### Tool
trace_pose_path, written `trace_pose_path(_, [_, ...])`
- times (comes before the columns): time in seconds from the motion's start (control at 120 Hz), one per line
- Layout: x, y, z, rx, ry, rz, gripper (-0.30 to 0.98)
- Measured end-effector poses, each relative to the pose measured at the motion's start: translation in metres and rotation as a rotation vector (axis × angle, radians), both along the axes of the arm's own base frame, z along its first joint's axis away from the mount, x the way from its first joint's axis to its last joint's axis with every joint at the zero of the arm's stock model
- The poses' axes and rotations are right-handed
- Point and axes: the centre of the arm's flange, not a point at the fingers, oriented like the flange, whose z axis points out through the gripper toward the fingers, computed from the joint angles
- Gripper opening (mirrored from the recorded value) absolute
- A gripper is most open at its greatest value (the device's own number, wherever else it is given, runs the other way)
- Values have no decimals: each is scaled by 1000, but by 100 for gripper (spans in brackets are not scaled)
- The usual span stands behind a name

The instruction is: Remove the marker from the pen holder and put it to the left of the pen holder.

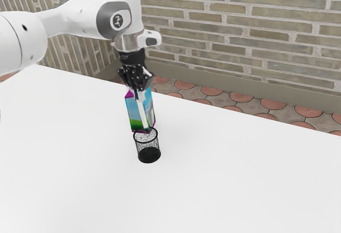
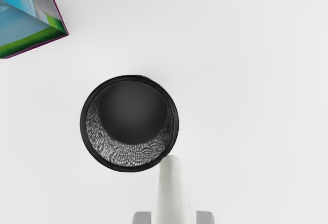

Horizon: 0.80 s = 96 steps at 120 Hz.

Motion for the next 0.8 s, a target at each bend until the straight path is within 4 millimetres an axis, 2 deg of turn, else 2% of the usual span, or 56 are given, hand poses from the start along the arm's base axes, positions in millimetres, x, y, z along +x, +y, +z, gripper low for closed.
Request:
trace_pose_path(0.067, [9, 30, -11, -13, 0, 57, -8])
trace_pose_path(0.15, [23, 76, -42, -23, 6, 138, -8])
trace_pose_path(0.233, [31, 101, -64, -31, 2, 185, -8])
trace_pose_path(0.5, [47, 145, -114, -62, -40, 264, -8])
trace_pose_path(0.675, [47, 160, -152, -96, -44, 310, -7])
trace_pose_path(0.8, [46, 164, -164, -109, -51, 324, -5])
